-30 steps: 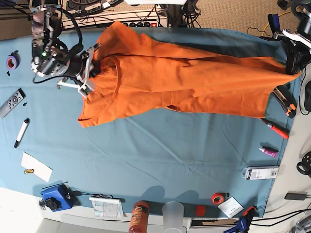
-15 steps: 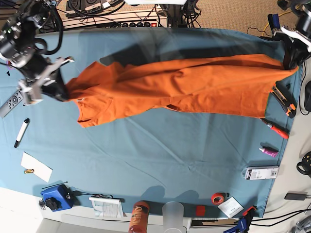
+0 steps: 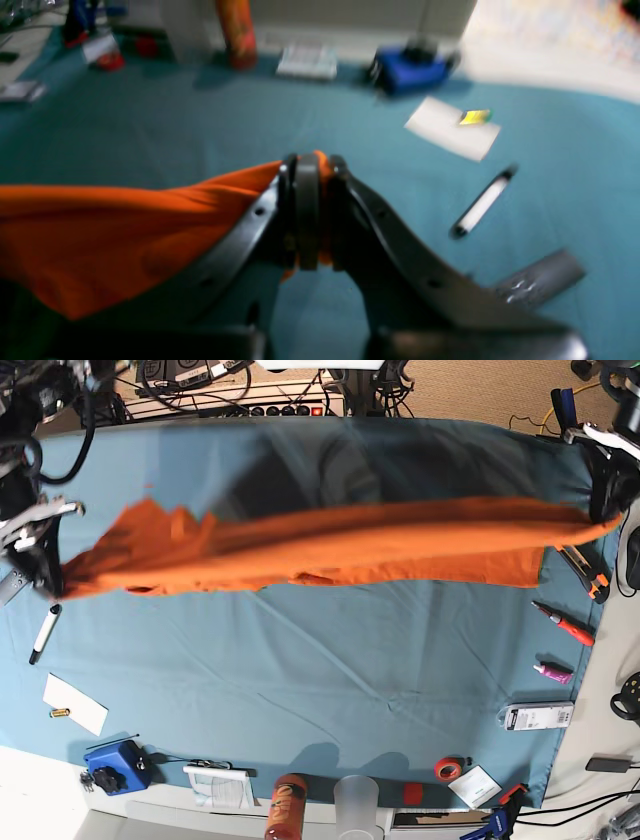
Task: Layout the t-shirt on the table in an organized manner, then fold the t-shirt properly
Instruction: 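Lay the shirt down flat with both grippers and release it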
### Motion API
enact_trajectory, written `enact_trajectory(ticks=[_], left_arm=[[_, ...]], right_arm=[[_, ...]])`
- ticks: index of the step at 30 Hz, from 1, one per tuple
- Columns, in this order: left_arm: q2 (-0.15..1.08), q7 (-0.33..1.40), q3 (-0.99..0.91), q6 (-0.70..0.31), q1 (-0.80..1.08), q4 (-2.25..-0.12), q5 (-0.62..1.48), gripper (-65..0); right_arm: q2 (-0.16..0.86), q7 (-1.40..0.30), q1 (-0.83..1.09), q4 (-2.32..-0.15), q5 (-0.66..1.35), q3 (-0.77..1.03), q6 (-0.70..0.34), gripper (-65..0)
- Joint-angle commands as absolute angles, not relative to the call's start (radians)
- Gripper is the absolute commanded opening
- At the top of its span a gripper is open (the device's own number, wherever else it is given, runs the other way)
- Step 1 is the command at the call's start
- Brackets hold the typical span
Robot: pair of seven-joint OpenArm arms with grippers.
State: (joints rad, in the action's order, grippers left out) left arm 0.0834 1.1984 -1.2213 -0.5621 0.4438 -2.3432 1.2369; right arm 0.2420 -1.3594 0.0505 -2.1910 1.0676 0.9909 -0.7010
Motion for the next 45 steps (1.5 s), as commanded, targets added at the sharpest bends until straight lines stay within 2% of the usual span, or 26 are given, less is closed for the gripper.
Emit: enact_trajectory(ticks=[1, 5, 9, 17, 25, 31, 37, 40, 41, 43, 45], left_arm=[[0.108, 1.153, -1.209, -0.562, 0.444, -2.356, 1.228, -65.0], [0.159, 1.089, -1.075, -0.558, 0.442, -2.356, 1.111, -65.0], [0.163, 1.003, -0.959, -0.489, 0.405, -2.356, 0.961, -65.0], [0.174, 0.861, -0.772, -0.490, 0.269, -2.335, 0.753, -65.0], [0.276, 0.810, -0.551, -0.490, 0.001, -1.993, 0.615, -65.0], [0.288, 0.776, -0.407, -0.491, -0.273, -1.646, 0.552, -65.0], [0.288, 0.736, -0.284, -0.495, -0.515, -1.300, 0.499, -65.0], [0.288, 0.731, -0.216, -0.499, -0.588, -1.164, 0.494, -65.0], [0.288, 0.730, -0.196, -0.499, -0.603, -1.135, 0.494, -62.8], [0.288, 0.681, -0.163, -0.497, -0.619, -1.104, 0.493, -46.6], [0.287, 0.607, -0.146, -0.490, -0.618, -1.102, 0.492, -35.0]], right_arm=[[0.276, -1.318, 0.016, -2.204, 1.045, 0.985, -0.698, -65.0], [0.311, -1.242, -0.041, -2.189, 0.901, 0.901, -0.698, -65.0], [0.322, -1.163, -0.079, -2.158, 0.796, 0.822, -0.698, -65.0], [0.322, -1.093, -0.221, -1.965, 0.657, 0.704, -0.691, -65.0], [0.338, -1.021, -0.451, -1.623, 0.521, 0.653, -0.690, -65.0], [0.349, -0.828, -0.597, -1.310, 0.331, 0.562, -0.688, -65.0], [0.349, -0.619, -0.721, -1.012, 0.139, 0.428, -0.582, -65.0], [0.349, -0.586, -0.740, -0.951, 0.103, 0.375, -0.575, -65.0], [0.348, -0.586, -0.739, -0.951, 0.103, 0.361, -0.575, -65.0], [0.349, -0.570, -0.742, -0.952, 0.104, 0.346, -0.575, -63.7], [0.349, -0.543, -0.750, -0.952, 0.104, 0.348, -0.574, -55.9]])
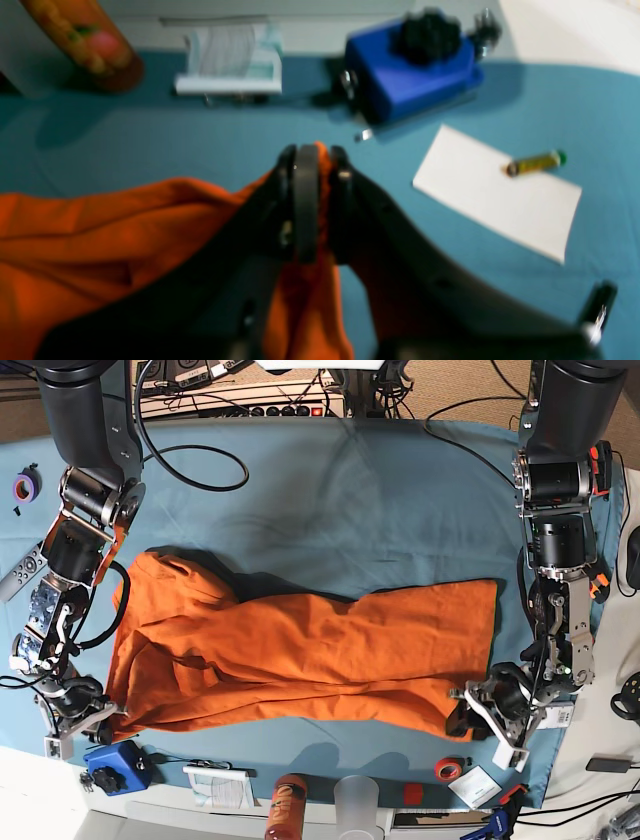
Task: Layout the t-shirt on the table in an organized manner, then fold the t-shirt properly
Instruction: 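Lay the shirt down flat with both grippers and release it, then grasp the shirt's two ends, right gripper at collar, left at hem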
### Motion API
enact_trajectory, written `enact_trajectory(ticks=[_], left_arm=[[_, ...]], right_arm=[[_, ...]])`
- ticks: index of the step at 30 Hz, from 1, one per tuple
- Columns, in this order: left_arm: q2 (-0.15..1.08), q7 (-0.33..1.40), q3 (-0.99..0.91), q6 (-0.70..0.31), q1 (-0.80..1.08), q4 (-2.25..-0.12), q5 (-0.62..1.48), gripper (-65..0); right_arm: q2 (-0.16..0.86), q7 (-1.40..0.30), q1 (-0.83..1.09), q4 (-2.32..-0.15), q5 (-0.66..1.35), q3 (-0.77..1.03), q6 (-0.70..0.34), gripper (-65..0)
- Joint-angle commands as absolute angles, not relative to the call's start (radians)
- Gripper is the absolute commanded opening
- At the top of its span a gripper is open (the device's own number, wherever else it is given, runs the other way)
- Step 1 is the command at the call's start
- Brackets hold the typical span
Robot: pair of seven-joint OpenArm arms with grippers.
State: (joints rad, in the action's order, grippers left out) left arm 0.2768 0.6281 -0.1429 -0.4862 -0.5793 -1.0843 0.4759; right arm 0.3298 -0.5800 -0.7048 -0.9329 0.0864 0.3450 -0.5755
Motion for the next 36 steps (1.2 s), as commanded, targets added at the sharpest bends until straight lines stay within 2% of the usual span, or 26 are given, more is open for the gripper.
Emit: enact_trajectory(ticks=[1, 5, 11, 17, 20, 24, 26, 29, 36], left_arm=[[0.284, 0.588, -0.146, -0.488, -0.619, -1.102, 0.485, -32.5], [0.279, 0.601, -0.147, -0.432, -0.633, -1.102, 0.464, -32.4], [0.282, 0.657, -0.147, -0.415, -0.638, -1.105, 0.465, -32.4], [0.283, 0.849, -0.202, -0.446, -0.631, -1.190, 0.513, -34.9], [0.283, 1.002, -0.308, -0.486, -0.617, -1.280, 0.628, -37.1], [0.288, 1.188, -0.500, -0.510, -0.590, -1.400, 0.747, -37.1], [0.318, 1.232, -0.583, -0.545, -0.556, -1.434, 0.818, -37.1], [0.394, 1.240, -0.648, -0.544, -0.480, -1.441, 0.916, -37.1], [0.531, 1.275, -0.667, -0.545, -0.308, -1.441, 1.015, -37.1]], right_arm=[[0.349, -0.532, -0.757, -0.952, 0.104, 0.350, -0.569, -53.6], [0.362, -0.503, -0.789, -0.952, 0.104, 0.350, -0.542, -52.8], [0.403, -0.511, -0.834, -0.952, 0.110, 0.350, -0.534, -52.9], [0.432, -0.730, -0.830, -1.010, 0.279, 0.371, -0.568, -52.9], [0.432, -0.843, -0.794, -1.099, 0.421, 0.449, -0.640, -52.9], [0.432, -0.975, -0.720, -1.241, 0.561, 0.584, -0.663, -52.9], [0.432, -1.032, -0.678, -1.306, 0.588, 0.641, -0.663, -52.9], [0.432, -1.071, -0.603, -1.391, 0.595, 0.707, -0.658, -52.9], [0.432, -1.164, -0.390, -1.505, 0.602, 0.790, -0.616, -52.6]])
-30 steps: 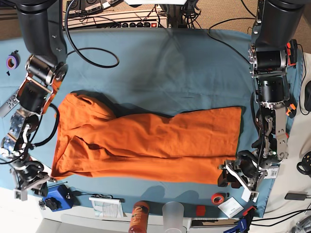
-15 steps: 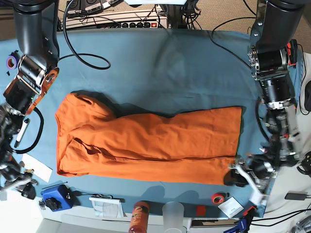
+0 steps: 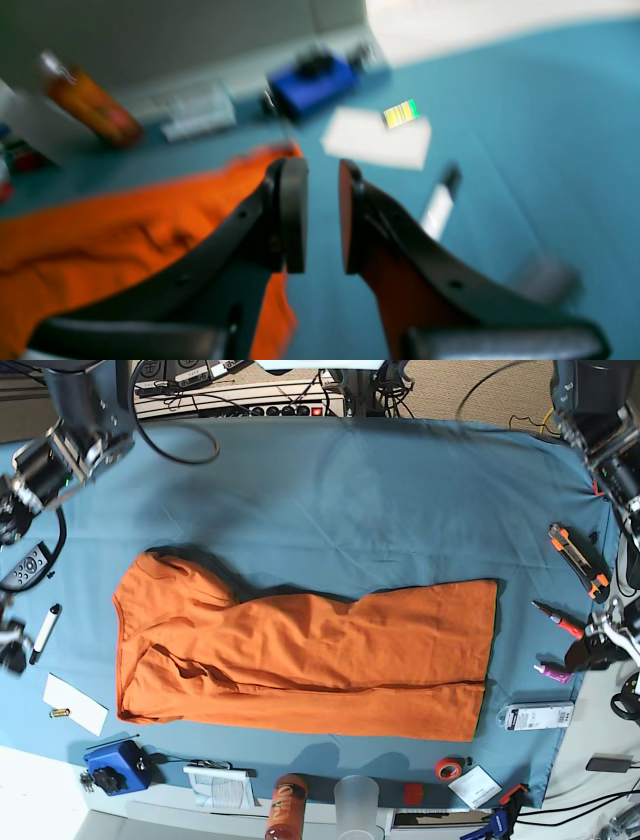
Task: Layout the t-shirt on the table in an organized manner, then fold the t-shirt properly
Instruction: 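Grasp the shirt's two ends, right gripper at collar, left at hem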
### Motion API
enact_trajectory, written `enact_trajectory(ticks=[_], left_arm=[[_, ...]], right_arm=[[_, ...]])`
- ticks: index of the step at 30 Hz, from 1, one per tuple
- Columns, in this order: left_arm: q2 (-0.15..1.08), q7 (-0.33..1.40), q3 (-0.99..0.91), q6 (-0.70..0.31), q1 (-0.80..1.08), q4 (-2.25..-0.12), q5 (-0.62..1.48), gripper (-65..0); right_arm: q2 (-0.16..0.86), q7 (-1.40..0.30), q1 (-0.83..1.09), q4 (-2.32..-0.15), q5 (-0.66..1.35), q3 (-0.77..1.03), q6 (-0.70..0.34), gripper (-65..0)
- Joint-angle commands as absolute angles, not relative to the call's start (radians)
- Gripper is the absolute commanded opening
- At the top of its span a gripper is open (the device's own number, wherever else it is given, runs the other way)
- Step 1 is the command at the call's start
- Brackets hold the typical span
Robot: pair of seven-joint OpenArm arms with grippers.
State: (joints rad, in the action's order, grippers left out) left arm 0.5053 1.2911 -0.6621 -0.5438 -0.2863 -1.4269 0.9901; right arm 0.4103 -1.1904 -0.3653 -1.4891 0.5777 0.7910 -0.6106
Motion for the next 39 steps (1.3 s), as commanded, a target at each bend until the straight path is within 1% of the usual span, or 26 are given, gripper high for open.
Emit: enact_trajectory(ticks=[1, 4, 5, 7, 9, 11, 13, 17, 22, 30, 34, 39], left_arm=[[0.542, 1.275, -0.667, -0.545, -0.291, -1.441, 1.015, -37.1], [0.551, 1.275, -0.671, -0.548, -0.260, -1.441, 1.019, -37.1], [0.548, 1.275, -0.671, -0.548, -0.257, -1.441, 1.020, -37.1], [0.548, 1.275, -0.671, -0.548, -0.252, -1.441, 1.027, -37.1], [0.549, 1.275, -0.671, -0.548, -0.252, -1.441, 1.034, -37.1], [0.548, 1.275, -0.671, -0.552, -0.252, -1.441, 1.034, -37.1], [0.549, 1.274, -0.671, -0.552, -0.252, -1.441, 1.034, -37.1], [0.549, 1.272, -0.671, -0.552, -0.252, -1.441, 1.040, -37.1], [0.549, 1.272, -0.671, -0.552, -0.252, -1.441, 1.048, -37.1], [0.549, 1.271, -0.671, -0.552, -0.252, -1.441, 1.054, -37.1], [0.548, 1.271, -0.671, -0.571, -0.252, -1.441, 1.056, -37.1], [0.548, 1.272, -0.671, -0.570, -0.252, -1.441, 1.056, -37.1]], right_arm=[[0.432, -1.197, -0.358, -1.505, 0.620, 0.790, -0.616, -51.0], [0.424, -1.323, -0.266, -1.505, 0.712, 0.783, -0.616, -41.4], [0.423, -1.346, -0.235, -1.505, 0.726, 0.782, -0.616, -39.9], [0.417, -1.346, -0.173, -1.505, 0.739, 0.783, -0.613, -39.8], [0.403, -1.346, -0.122, -1.505, 0.765, 0.783, -0.587, -39.8], [0.379, -1.337, -0.081, -1.504, 0.788, 0.785, -0.564, -39.9], [0.344, -1.314, -0.050, -1.503, 0.818, 0.785, -0.564, -39.9], [0.263, -1.264, -0.033, -1.500, 0.822, 0.785, -0.603, -39.9], [0.192, -1.196, -0.035, -1.475, 0.822, 0.784, -0.604, -39.9], [0.159, -1.125, -0.052, -1.388, 0.785, 0.778, -0.581, -39.9], [0.159, -1.125, -0.108, -1.299, 0.785, 0.778, -0.582, -39.9], [0.159, -1.129, -0.186, -1.174, 0.753, 0.771, -0.581, -39.9]])
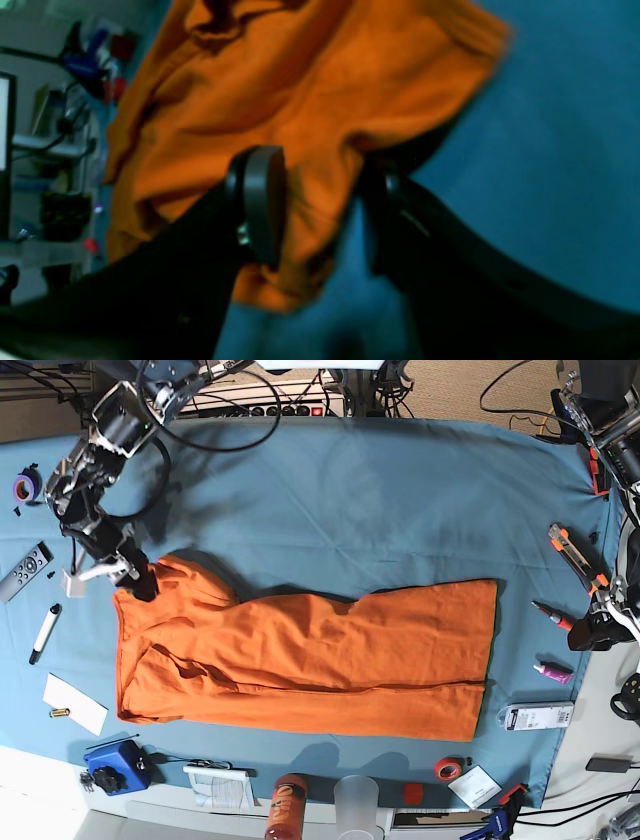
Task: Layout the t-shirt on the table in an organized manner, then fold the t-shirt properly
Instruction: 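Grasp the shirt's two ends, right gripper at collar, left at hem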
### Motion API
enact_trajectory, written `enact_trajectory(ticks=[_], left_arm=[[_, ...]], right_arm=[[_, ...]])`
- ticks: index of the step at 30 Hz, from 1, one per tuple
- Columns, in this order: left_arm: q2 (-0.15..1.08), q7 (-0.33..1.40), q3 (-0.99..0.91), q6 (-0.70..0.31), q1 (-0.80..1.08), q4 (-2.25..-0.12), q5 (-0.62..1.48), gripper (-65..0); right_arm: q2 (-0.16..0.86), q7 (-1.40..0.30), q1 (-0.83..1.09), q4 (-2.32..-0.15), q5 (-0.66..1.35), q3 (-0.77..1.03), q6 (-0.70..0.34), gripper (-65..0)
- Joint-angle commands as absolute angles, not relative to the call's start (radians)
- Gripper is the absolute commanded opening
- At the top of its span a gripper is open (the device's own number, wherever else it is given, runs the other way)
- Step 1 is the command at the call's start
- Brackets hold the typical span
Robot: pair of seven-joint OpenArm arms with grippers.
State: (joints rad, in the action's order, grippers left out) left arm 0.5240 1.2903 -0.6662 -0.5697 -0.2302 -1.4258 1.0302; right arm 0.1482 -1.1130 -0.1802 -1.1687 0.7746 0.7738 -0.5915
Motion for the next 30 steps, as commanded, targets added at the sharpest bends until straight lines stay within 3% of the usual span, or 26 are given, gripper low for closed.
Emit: enact_trajectory(ticks=[1, 8, 18, 30], left_arm=[[0.548, 1.272, -0.671, -0.570, -0.252, -1.441, 1.056, -37.1], [0.513, 1.352, -0.668, -0.575, -0.246, -1.441, 1.139, -37.1], [0.273, 1.367, -0.663, -0.578, -0.243, -1.441, 1.144, -37.1], [0.230, 1.261, -0.598, -0.520, -0.121, -1.441, 0.860, -36.5]], right_arm=[[0.157, -1.131, -0.195, -1.162, 0.746, 0.771, -0.581, -39.9], [0.162, -1.144, -0.200, -1.158, 0.744, 0.772, -0.584, -46.0], [0.167, -1.152, -0.200, -1.158, 0.743, 0.772, -0.603, -46.0], [0.199, -1.156, -0.200, -1.158, 0.743, 0.772, -0.602, -46.0]])
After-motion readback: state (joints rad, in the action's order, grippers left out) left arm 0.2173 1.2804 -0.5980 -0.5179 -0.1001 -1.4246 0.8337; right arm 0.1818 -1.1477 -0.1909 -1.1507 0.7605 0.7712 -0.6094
